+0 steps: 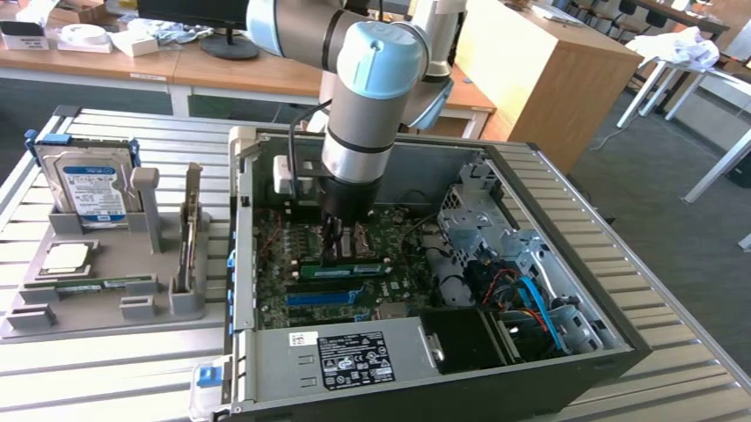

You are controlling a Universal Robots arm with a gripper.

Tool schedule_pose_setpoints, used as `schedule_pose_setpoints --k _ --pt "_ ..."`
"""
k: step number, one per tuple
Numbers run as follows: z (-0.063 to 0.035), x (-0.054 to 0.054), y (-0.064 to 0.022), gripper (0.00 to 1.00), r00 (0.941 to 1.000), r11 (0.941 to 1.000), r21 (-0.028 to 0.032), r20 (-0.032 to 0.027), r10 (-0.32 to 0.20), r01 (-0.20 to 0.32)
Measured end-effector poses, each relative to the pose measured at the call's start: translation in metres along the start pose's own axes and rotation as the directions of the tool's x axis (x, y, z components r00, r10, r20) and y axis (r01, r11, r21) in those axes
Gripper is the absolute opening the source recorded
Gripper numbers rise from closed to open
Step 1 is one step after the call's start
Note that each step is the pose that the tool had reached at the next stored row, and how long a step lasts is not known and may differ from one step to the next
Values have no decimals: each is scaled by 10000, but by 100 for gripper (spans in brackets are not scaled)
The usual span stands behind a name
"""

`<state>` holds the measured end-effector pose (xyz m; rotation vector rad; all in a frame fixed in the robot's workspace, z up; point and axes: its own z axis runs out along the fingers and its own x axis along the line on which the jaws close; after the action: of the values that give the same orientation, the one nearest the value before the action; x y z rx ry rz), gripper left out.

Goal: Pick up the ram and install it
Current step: 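Press down the ram until it locks into place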

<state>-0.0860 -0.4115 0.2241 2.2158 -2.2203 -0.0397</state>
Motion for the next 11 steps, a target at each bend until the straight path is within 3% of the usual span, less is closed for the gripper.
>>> schedule_pose_setpoints --k 11 --pt "14 0 -1 10 10000 10000 2 0 0 0"
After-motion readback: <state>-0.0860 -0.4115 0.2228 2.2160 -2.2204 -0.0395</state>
